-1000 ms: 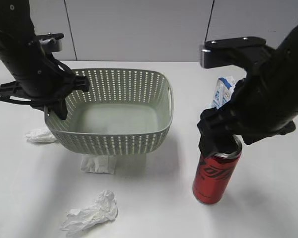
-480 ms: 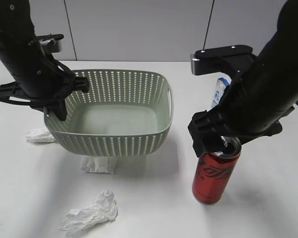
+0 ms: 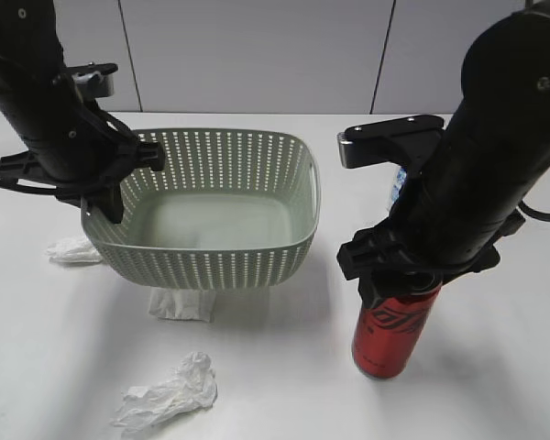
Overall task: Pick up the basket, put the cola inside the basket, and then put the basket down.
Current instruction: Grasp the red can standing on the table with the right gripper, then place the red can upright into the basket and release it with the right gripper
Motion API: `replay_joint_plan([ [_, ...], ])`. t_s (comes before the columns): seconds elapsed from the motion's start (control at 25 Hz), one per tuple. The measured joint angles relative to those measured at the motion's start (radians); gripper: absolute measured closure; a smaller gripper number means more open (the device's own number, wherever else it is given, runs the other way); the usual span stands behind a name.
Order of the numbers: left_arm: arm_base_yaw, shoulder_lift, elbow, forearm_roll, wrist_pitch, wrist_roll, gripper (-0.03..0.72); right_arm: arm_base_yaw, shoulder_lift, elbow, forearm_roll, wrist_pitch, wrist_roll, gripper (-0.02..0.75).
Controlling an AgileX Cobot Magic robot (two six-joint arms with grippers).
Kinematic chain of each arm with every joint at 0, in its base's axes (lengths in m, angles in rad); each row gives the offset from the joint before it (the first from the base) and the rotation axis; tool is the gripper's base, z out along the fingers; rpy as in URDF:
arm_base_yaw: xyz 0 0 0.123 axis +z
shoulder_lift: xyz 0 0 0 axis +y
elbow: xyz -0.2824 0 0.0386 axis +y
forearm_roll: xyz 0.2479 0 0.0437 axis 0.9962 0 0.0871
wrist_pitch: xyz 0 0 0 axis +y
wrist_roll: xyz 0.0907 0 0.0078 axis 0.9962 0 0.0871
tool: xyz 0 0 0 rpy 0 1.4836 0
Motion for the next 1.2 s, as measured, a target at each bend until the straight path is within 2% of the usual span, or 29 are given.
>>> replay_joint_plan([
  [0.28, 0.000, 0.000, 0.000, -0.002, -0.003, 0.000, 0.687, 0.000, -0.020, -0.001, 0.000, 0.034, -0.034, 0.233],
  [0.44, 0.000, 0.000, 0.000, -0.002, -0.009, 0.000, 0.687, 0.000, -0.089, -0.054, -0.009, 0.105, -0.106, 0.233],
  [0.76, -0.010, 0.028, 0.000, -0.001, -0.007, 0.000, 0.687, 0.000, -0.175, -0.362, -0.055, 0.291, -0.220, 0.233],
  [0.92, -0.039, 0.038, 0.000, -0.007, -0.020, 0.000, 0.687, 0.000, -0.155, -0.514, -0.048, 0.295, -0.275, 0.233],
  [1.2, -0.081, 0.040, 0.000, -0.069, -0.063, 0.000, 0.687, 0.000, 0.019, -0.600, 0.042, 0.286, -0.346, 0.233],
])
